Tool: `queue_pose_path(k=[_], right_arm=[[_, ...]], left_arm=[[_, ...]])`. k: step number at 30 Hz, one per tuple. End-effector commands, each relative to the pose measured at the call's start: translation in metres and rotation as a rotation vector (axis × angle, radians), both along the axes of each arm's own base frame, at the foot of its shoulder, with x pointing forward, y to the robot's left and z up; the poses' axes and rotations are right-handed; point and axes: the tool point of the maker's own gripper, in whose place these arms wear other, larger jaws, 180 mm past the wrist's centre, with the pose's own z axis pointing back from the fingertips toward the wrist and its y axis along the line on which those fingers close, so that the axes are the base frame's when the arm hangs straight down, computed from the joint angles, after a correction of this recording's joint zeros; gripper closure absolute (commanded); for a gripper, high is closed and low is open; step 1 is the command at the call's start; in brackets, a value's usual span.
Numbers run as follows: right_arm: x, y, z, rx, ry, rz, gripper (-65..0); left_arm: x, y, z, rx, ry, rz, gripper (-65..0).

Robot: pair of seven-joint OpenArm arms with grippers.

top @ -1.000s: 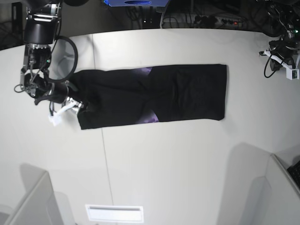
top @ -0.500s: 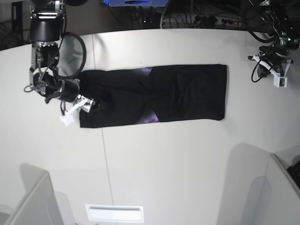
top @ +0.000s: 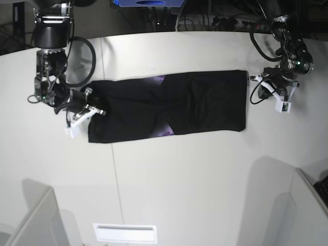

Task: Fold the T-shirt properly
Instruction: 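Grasp the strip's end with the right gripper and lift it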

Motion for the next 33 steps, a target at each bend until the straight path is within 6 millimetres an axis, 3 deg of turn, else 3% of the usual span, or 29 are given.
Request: queue_pose_path(k=[1,5,10,17,28,33], right_arm=[[-0.009,-0.021,-0.012,-0.108,0.055,0.002,0.0],[-0.004,-0.019,0.002,-0.129,0.002,0.020,0.0],[0.004,-0.011,0.040,-0.219,-0.139,0.075,0.0],[0.004,0.026,0.069,-0.175,-0.194,0.130,0.0],[-0.002,0.096,0.109,-0.105,-0.299,0.264,0.0],[-0.007,0.125,0.118,-0.064,-0.292,0.280,0.0]], left_arm=[[0.006,0.001,0.005,0.005,-0.019,-0.012,0.0],[0.007,-0.004,-0.001,-0.009,-0.005,-0.019,0.0],[0.006,-0.004,-0.002,-0.009,-0.002,-0.019,0.0],[0.005,0.000,-0.005,0.029,0.017,-0.021,0.0],[0.005,-0.019,-0.018,0.082,0.056,-0.039,0.0],[0.004,-0.043,-0.025,0.073,0.073,-0.112,0.0]])
